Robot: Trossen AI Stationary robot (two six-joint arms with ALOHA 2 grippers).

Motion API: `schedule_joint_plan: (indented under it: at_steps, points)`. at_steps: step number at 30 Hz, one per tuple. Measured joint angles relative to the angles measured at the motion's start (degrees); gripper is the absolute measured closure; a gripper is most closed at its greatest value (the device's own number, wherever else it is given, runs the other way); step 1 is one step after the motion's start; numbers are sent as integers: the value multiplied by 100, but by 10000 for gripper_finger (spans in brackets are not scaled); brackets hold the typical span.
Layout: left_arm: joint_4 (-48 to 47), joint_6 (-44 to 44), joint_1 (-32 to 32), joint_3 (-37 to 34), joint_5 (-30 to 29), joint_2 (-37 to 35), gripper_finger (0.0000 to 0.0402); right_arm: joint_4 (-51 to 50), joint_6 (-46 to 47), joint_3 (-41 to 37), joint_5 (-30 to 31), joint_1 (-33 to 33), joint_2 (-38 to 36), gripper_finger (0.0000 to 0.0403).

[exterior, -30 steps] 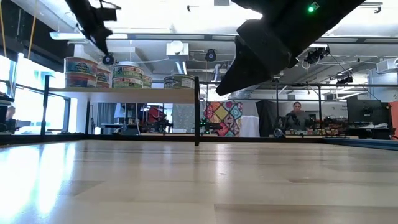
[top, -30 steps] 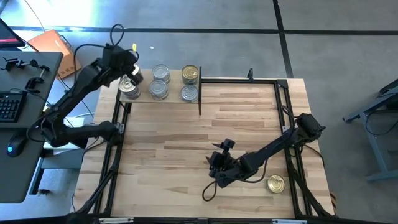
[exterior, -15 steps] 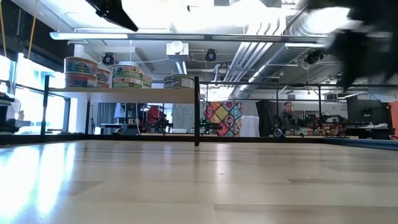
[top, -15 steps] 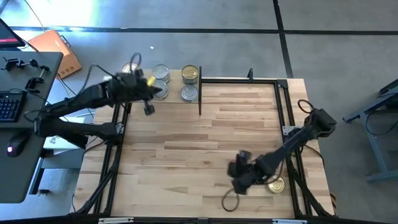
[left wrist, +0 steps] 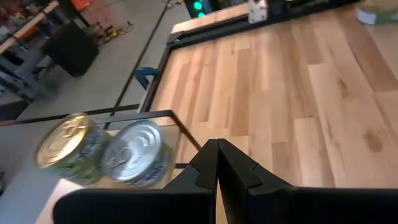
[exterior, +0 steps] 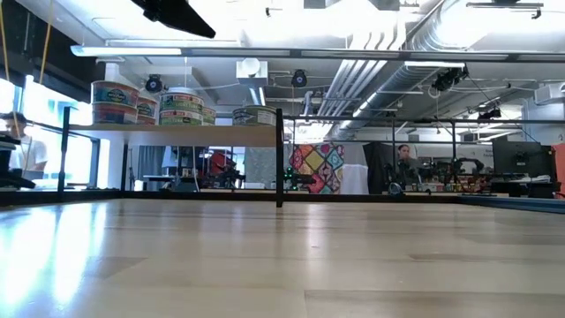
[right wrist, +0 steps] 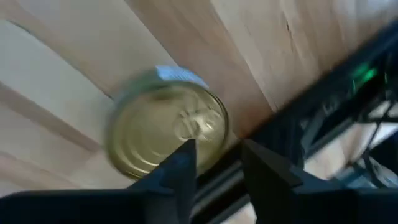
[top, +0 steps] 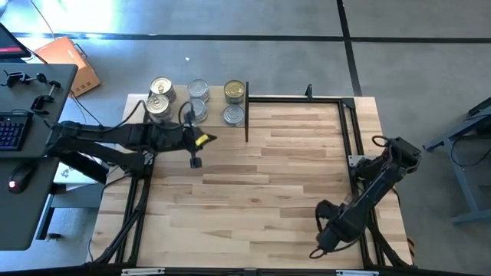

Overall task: Stack canned seafood by type on shelf
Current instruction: Stack the green blue tuna can on top of the other green blue tuna can on the shelf

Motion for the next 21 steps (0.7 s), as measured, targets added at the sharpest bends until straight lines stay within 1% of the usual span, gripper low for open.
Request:
schedule_joint_plan:
  at_steps: [3, 8, 10, 13, 15, 21]
  points:
    - [-19, -18, -226, 0, -124, 179, 401, 167, -14, -290, -310, 56, 0, 315]
    - [-22, -55, -525, 0, -503, 509, 401, 876, -154, -819, -387, 6, 0, 377]
    - [-19, -64, -609, 0, -576, 644, 401, 1157, -242, -964, -446, -84, -16, 395]
    - [30, -72, -704, 0, -588, 836, 401, 1336, -415, -1072, -563, -305, -33, 396]
    - [78, -113, -751, 0, -589, 971, 401, 1422, -531, -1030, -515, -500, -33, 395]
    - [332, -169, -898, 0, -588, 1330, 401, 1968, -1198, -879, 231, -1159, -33, 401]
